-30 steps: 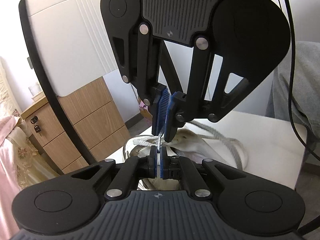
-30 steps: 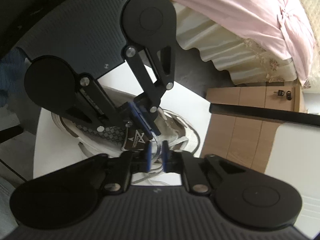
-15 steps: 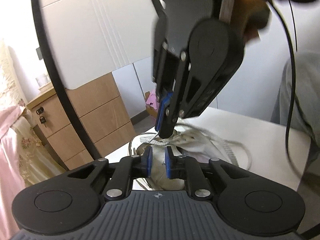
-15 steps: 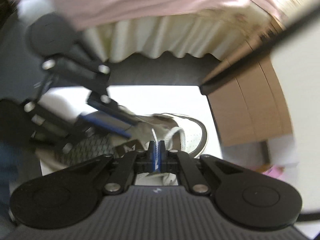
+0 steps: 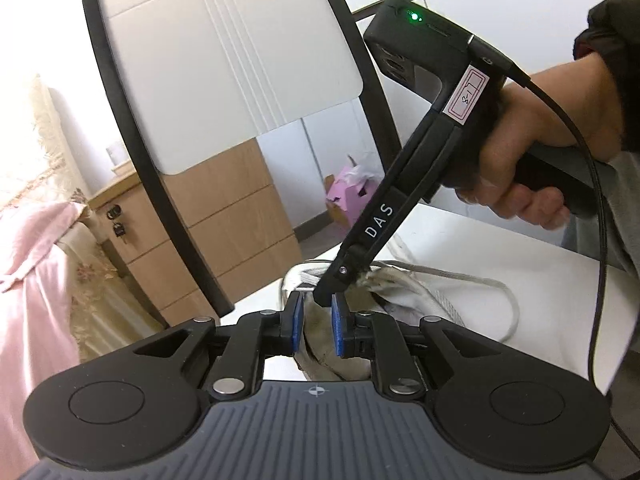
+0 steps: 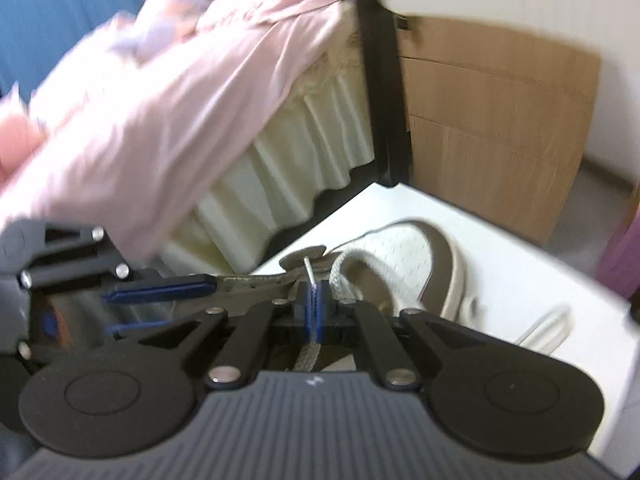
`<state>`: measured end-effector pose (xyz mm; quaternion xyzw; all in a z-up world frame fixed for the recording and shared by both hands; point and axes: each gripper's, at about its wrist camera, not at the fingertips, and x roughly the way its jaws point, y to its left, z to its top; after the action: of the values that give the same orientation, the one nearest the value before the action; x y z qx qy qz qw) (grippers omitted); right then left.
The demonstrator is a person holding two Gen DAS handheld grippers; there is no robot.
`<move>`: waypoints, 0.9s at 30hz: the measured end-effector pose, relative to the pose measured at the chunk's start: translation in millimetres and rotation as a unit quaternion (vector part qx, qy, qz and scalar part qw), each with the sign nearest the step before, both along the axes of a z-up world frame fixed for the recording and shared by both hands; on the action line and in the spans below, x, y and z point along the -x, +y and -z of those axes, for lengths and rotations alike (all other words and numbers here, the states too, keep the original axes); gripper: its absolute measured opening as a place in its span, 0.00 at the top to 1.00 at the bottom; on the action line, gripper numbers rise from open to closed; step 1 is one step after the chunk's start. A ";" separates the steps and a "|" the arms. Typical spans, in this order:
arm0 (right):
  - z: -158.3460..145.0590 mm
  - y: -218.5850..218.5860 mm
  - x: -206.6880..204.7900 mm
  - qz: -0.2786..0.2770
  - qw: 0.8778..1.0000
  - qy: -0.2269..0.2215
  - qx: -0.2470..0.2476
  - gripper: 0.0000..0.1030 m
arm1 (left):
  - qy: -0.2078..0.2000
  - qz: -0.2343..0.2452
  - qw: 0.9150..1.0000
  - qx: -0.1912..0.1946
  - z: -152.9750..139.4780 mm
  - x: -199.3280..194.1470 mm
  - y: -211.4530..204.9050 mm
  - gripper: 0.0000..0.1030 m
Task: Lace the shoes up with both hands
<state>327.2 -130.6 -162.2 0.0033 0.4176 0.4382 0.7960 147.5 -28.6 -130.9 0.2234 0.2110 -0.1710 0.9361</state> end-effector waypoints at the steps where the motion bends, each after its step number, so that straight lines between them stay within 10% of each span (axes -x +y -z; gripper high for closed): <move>1: -2.7 0.2 0.3 -0.004 1.000 -0.004 0.004 0.97 | -0.006 -0.004 1.000 -0.002 2.1 -7.2 -11.7 0.75; 4: -7.1 0.9 1.2 -0.018 1.000 -0.019 0.014 0.97 | -0.025 -0.030 0.999 -0.009 0.8 -10.9 -26.2 0.43; 10: -11.5 -3.4 1.5 -0.031 0.998 -0.043 0.019 0.97 | -0.010 -0.058 0.998 -0.018 1.0 -24.4 -31.0 0.43; 17: -11.0 -8.3 -1.5 -0.040 0.996 -0.066 0.034 0.97 | 0.051 -0.100 0.994 -0.019 12.9 -62.6 -14.4 0.81; 27: -2.7 5.8 -5.9 -0.082 0.995 -0.041 0.041 0.97 | 0.143 -0.128 0.965 0.180 10.9 -78.3 52.4 0.88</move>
<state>333.1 -124.8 -159.5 -0.0818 0.4010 0.4840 0.7735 225.8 23.8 -141.8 -0.0048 0.3351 -0.1149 0.9351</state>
